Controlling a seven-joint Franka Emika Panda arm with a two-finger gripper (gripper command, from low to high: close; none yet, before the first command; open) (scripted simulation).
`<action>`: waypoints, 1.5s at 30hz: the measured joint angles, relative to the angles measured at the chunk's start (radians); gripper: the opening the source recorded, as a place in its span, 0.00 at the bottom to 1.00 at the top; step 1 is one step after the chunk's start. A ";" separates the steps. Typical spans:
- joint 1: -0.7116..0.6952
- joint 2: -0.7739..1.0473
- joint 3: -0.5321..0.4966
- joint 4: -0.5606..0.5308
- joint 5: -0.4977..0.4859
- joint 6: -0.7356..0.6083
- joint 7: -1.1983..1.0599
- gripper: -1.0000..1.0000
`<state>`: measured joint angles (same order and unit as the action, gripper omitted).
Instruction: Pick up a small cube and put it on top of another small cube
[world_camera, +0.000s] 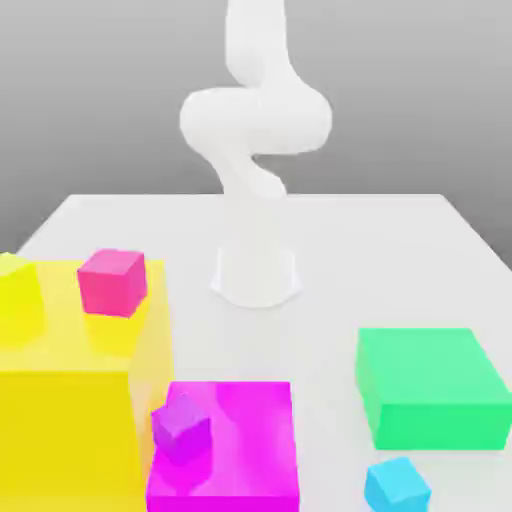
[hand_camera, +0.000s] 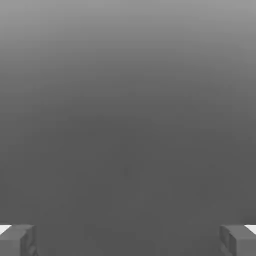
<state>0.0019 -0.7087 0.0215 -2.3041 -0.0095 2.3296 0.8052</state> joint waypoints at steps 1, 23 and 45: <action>0.001 0.039 0.009 -0.002 -0.004 0.013 0.002 0.50; 0.079 0.840 0.150 -0.037 -0.117 0.272 0.069 0.50; 0.101 1.055 0.152 -0.031 -0.126 0.338 0.057 0.00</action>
<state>0.1031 0.3463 0.1731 -2.3356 -0.1360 2.6677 0.8624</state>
